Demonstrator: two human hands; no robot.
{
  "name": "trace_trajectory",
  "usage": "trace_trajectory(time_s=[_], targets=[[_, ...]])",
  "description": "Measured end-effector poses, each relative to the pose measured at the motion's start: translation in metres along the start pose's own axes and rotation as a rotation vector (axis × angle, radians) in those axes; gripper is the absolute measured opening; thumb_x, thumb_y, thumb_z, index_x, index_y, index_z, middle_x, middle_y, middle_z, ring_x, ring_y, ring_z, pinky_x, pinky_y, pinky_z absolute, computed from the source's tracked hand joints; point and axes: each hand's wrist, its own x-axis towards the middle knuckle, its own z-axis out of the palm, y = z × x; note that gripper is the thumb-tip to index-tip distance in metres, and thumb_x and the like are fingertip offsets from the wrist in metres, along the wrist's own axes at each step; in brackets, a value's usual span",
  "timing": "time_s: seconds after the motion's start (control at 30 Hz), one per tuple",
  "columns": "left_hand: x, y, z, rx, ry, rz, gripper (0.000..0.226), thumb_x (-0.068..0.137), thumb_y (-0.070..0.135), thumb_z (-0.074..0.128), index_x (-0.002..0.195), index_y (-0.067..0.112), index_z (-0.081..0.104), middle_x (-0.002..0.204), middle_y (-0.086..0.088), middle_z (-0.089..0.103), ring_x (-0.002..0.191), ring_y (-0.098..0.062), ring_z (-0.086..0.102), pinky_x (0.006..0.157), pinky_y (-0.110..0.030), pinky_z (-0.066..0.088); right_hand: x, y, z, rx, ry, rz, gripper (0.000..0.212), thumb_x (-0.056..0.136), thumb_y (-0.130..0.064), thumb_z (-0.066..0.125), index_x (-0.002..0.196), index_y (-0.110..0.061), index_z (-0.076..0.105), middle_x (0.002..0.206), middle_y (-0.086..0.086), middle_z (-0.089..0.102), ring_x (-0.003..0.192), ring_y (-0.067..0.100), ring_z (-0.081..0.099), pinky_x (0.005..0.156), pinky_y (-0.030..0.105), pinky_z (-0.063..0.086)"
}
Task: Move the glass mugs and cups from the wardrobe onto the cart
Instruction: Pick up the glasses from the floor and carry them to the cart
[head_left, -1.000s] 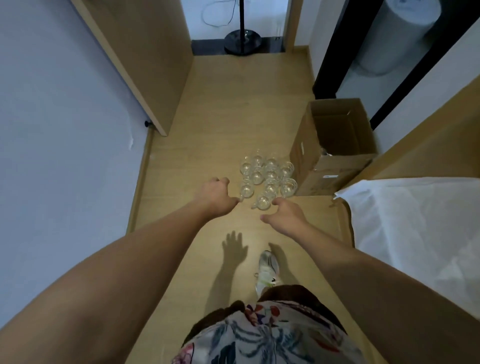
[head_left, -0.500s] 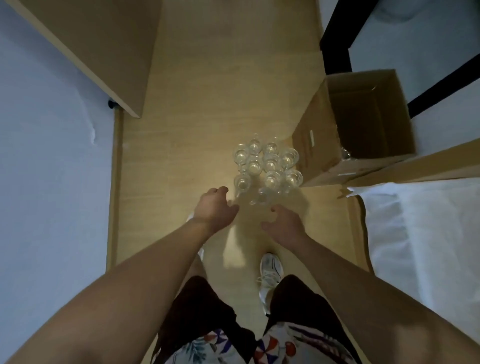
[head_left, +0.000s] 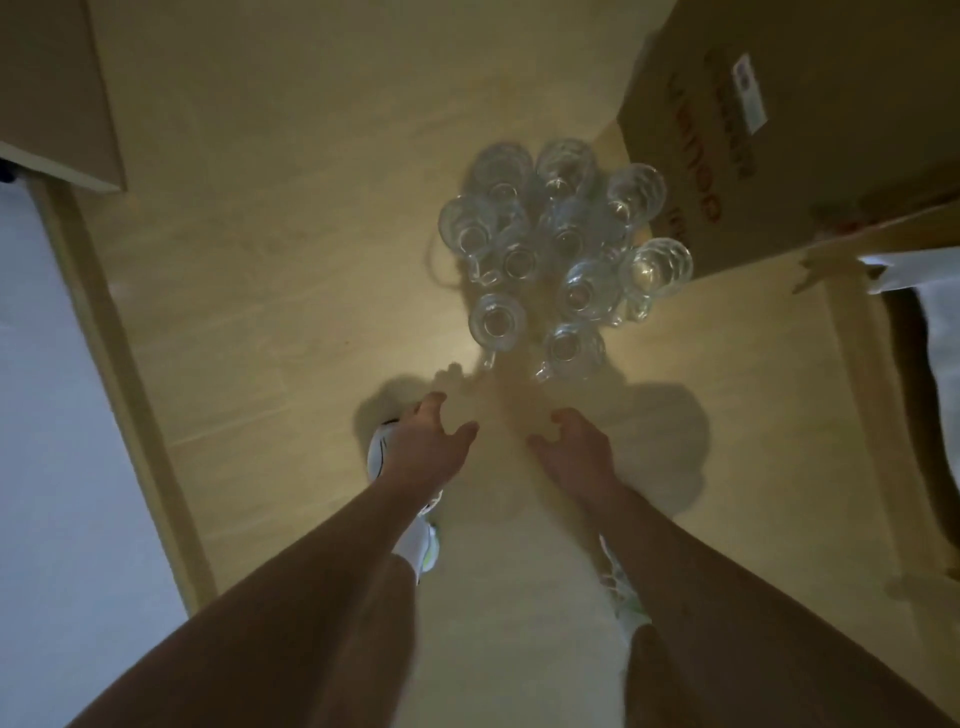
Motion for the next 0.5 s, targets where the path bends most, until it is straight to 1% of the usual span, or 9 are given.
trace_trajectory(time_s=[0.07,0.1,0.17,0.2,0.27,0.3,0.37,0.43,0.5], targets=[[0.032,-0.009,0.020,-0.040,-0.023,-0.028,0.066,0.092,0.047,0.067,0.148,0.019,0.046,0.146,-0.011,0.053,0.136,-0.028,0.048,0.107,-0.033,0.035,0.032,0.011,0.016,0.124,-0.004,0.075,0.059,0.089,-0.035,0.072,0.140,-0.011,0.054,0.135,0.010,0.063,0.126,0.026,0.057,0.098,0.025,0.039],[0.047,-0.011,0.029,-0.070,-0.028,-0.044,0.066,0.091,0.048,0.069,0.147,0.020,0.048,0.146,-0.010,0.054,0.135,-0.027,0.049,0.102,-0.030,0.036,0.047,0.015,0.024,0.212,0.000,0.120,0.060,0.088,-0.035,0.073,0.140,-0.012,0.054,0.133,0.009,0.064,0.124,0.025,0.058,0.095,0.025,0.040],[0.071,-0.015,0.046,-0.126,-0.024,-0.074,0.065,0.088,0.049,0.071,0.144,0.025,0.050,0.144,-0.005,0.056,0.130,-0.024,0.053,0.092,-0.026,0.033,0.074,0.024,0.038,0.478,0.005,0.214,0.061,0.087,-0.028,0.077,0.141,-0.012,0.053,0.129,0.009,0.064,0.115,0.025,0.062,0.089,0.028,0.046],[0.081,-0.016,0.054,-0.137,-0.023,-0.078,0.065,0.087,0.050,0.071,0.144,0.027,0.051,0.143,-0.003,0.056,0.129,-0.023,0.054,0.093,-0.026,0.032,0.084,0.026,0.045,0.634,0.001,0.251,0.060,0.087,-0.022,0.077,0.141,-0.011,0.052,0.125,0.010,0.064,0.106,0.025,0.064,0.084,0.032,0.049],[0.101,-0.014,0.067,-0.157,-0.042,-0.070,0.068,0.086,0.049,0.073,0.146,0.027,0.049,0.144,-0.004,0.055,0.131,-0.024,0.052,0.105,-0.032,0.038,0.104,0.029,0.056,0.884,-0.006,0.287,0.056,0.089,-0.014,0.075,0.140,-0.014,0.051,0.118,0.011,0.065,0.093,0.022,0.061,0.081,0.036,0.053],[0.111,-0.011,0.073,-0.175,-0.054,-0.068,0.070,0.086,0.048,0.074,0.147,0.026,0.048,0.145,-0.005,0.054,0.133,-0.025,0.051,0.109,-0.037,0.040,0.116,0.029,0.061,0.954,-0.011,0.288,0.055,0.090,-0.013,0.074,0.140,-0.017,0.051,0.121,0.011,0.064,0.093,0.021,0.060,0.085,0.038,0.054],[0.129,-0.004,0.082,-0.215,-0.066,-0.078,0.072,0.085,0.045,0.075,0.148,0.025,0.046,0.146,-0.005,0.054,0.134,-0.025,0.050,0.111,-0.038,0.040,0.136,0.027,0.065,1.035,-0.036,0.279,0.053,0.092,-0.012,0.071,0.140,-0.021,0.051,0.123,0.009,0.063,0.095,0.021,0.060,0.088,0.039,0.053],[0.146,0.005,0.089,-0.272,-0.068,-0.089,0.070,0.084,0.041,0.077,0.147,0.027,0.048,0.143,-0.003,0.056,0.132,-0.023,0.052,0.110,-0.036,0.041,0.151,0.026,0.065,1.109,-0.066,0.257,0.043,0.093,-0.010,0.069,0.133,-0.020,0.054,0.113,0.007,0.063,0.093,0.021,0.059,0.084,0.037,0.052],[0.158,0.014,0.092,-0.363,-0.081,-0.101,0.065,0.084,0.034,0.078,0.143,0.030,0.051,0.139,-0.002,0.058,0.127,-0.023,0.056,0.109,-0.039,0.045,0.162,0.026,0.065,1.172,-0.095,0.250,0.031,0.095,-0.010,0.067,0.123,-0.019,0.058,0.106,0.007,0.062,0.093,0.023,0.060,0.085,0.037,0.052]])
